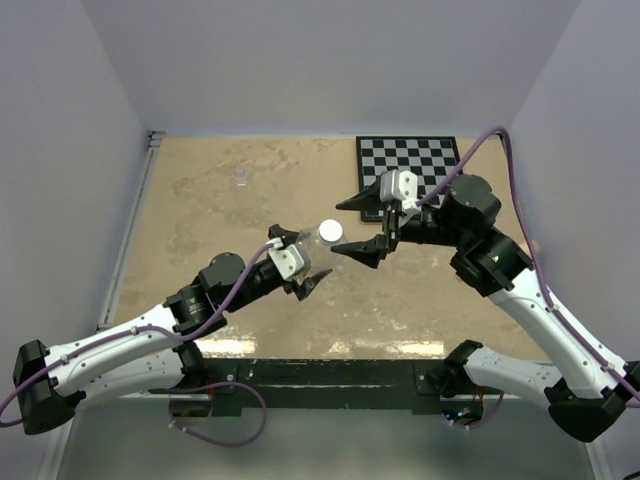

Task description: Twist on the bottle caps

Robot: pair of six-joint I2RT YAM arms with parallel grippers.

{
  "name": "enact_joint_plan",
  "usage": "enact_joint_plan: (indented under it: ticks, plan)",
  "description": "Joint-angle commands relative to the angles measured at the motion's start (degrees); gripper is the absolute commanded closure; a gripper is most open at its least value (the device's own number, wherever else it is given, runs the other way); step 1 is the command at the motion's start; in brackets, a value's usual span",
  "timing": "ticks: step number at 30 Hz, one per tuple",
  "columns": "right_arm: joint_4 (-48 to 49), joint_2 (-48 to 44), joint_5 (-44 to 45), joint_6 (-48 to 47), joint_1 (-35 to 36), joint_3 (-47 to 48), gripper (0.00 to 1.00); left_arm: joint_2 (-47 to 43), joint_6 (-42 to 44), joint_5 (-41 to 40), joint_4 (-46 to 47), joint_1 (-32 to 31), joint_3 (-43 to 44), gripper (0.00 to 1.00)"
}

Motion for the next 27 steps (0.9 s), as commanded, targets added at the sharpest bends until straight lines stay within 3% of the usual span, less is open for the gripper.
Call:
enact_joint_plan:
  ticks: [1, 10, 15, 17, 20, 22, 27]
  plan:
    - [5.0, 0.6, 1.9, 3.7, -0.1, -1.7, 0.21, 0.4, -1.7, 0.0, 4.1, 0.5, 0.0, 1.0]
    - [13.4, 2.8, -2.0, 8.2, 0.0, -5.3, 0.22, 2.9, -3.9, 3.6, 7.7, 2.1, -0.3, 1.0]
    - [15.1, 3.4, -2.5, 8.9, 0.0, -6.3, 0.32, 4.1, -5.3, 5.4, 9.9, 2.9, -0.6, 1.0]
    - [15.4, 3.5, -2.4, 9.0, -0.1, -6.7, 0.46, 4.4, -5.6, 6.1, 10.0, 3.3, -0.7, 1.0]
    - [15.4, 3.5, -0.7, 8.9, -0.1, -6.8, 0.86, 4.2, -7.0, 6.3, 10.9, 4.5, -1.7, 0.99]
    - [14.7, 3.3, 1.9, 8.9, -0.1, -6.8, 1.0, 3.3, -8.9, 6.7, 11.9, 6.3, -2.9, 0.84]
    - [11.3, 3.2, 14.4, 9.3, -0.1, -6.4, 1.0, -0.6, -14.1, 4.8, 13.5, 11.5, -6.2, 0.4]
